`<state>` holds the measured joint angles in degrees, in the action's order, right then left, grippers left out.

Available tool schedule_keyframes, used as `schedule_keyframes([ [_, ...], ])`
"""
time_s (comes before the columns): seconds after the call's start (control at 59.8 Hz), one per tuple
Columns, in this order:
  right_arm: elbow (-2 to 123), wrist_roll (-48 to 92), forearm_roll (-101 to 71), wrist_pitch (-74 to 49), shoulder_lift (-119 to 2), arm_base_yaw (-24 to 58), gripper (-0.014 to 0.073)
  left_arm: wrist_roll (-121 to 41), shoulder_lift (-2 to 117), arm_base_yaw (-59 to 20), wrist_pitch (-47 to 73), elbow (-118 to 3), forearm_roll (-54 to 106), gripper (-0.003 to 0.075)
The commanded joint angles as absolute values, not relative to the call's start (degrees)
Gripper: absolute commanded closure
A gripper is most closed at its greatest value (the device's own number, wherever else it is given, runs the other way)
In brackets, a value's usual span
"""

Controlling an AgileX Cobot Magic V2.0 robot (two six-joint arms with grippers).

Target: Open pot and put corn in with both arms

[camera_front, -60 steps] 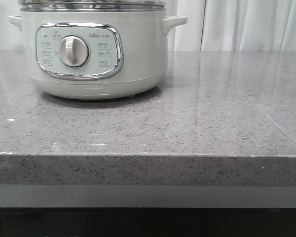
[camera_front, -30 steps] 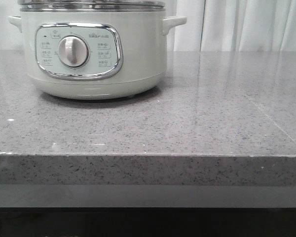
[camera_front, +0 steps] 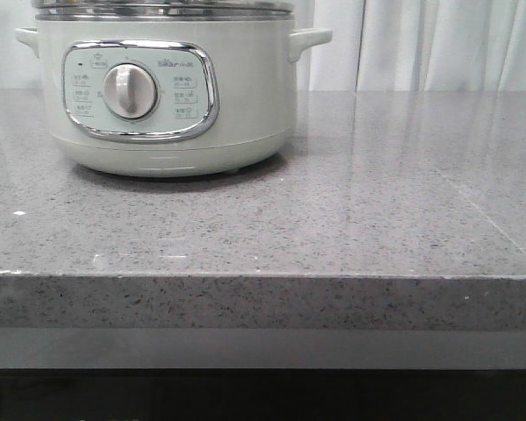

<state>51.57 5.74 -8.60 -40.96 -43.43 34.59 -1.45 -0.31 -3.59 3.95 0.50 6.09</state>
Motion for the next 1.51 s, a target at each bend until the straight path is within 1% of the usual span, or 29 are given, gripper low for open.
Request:
schedule_keyframes([
  [0.0,52.9,5.8,-8.6,-36.9,-43.2,34.6,0.0662,-1.4,-1.1,-3.5,-1.1,1.1,6.7,0.0741],
  [0.067,52.0,6.0,-7.9,-36.5,-41.9,33.8,0.0662,-1.4,-1.1,-3.5,-1.1,1.1,6.7,0.0741],
  [0.184,46.7,6.5,-7.9,-30.4,-38.4,27.1,0.0662,-1.4,-1.1,-3.5,-1.1,1.1,6.7,0.0741],
  [0.301,38.0,6.5,-8.0,-21.2,-31.9,18.6,0.0662,-1.4,-1.1,-3.5,-1.1,1.1,6.7,0.0741],
  [0.435,25.9,6.5,-8.0,-10.8,-22.4,12.1,0.0662,-1.4,-1.1,-3.5,-1.1,1.1,6.7,0.0741],
  [0.619,11.3,6.5,-8.0,0.0,-10.2,6.5,0.0662,-1.4,-1.1,-3.5,-1.1,1.1,6.7,0.0741],
  [0.736,3.9,6.5,-8.0,2.9,-3.9,4.7,0.0662,-1.4,-1.1,-3.5,-1.1,1.1,6.7,0.0741],
  [0.853,-1.1,6.5,-8.0,4.6,0.7,4.0,0.0662,-1.4,-1.1,-3.5,-1.1,1.1,6.7,0.0741],
  [0.903,-0.9,6.5,-8.0,1.9,2.0,4.0,0.0662,-1.4,-1.1,-3.5,-1.1,1.1,6.7,0.0741],
  [1.489,-0.9,5.5,-7.7,2.2,1.8,4.1,0.0662,-1.4,-1.1,-3.5,-1.1,1.1,6.7,0.0741],
])
